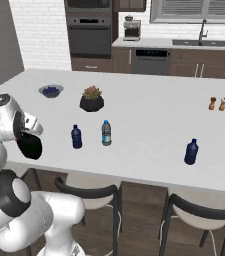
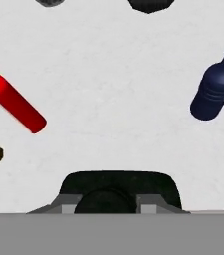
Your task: Move the plastic bottles in the middle to the plastics group, and the glass bottles in the middle to the glass group.
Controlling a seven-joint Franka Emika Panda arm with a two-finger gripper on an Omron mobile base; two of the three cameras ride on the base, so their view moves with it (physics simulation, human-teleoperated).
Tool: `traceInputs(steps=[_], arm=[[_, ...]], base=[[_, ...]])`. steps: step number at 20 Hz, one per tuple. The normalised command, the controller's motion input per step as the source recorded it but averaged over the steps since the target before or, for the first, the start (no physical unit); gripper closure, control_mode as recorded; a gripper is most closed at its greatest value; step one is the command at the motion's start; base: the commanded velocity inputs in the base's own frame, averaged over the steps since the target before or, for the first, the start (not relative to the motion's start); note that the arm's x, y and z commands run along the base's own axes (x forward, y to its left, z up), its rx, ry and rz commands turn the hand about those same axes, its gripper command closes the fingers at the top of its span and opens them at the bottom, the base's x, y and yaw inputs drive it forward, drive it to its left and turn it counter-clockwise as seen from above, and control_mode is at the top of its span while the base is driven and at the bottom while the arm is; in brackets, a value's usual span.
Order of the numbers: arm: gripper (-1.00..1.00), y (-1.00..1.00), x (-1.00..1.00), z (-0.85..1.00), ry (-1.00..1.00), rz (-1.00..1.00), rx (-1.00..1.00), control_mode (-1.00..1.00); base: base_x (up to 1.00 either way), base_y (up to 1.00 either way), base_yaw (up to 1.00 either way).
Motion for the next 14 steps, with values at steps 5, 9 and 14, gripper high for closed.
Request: traceInputs(steps=[5, 9, 14], arm=[[1.00, 0.84, 0.16, 0.01, 0.00, 0.01, 0.00, -1.00], [1.00, 0.40, 0.23, -0.07, 0.00, 0.11, 0.02, -1.00], [1.00, 0.39, 0.34, -0.07, 0.00, 0.12, 0.01, -1.00]], base=[[0.00, 0.00, 0.00], [0.00, 0.00, 0.00], [0.00, 0.00, 0.00]])
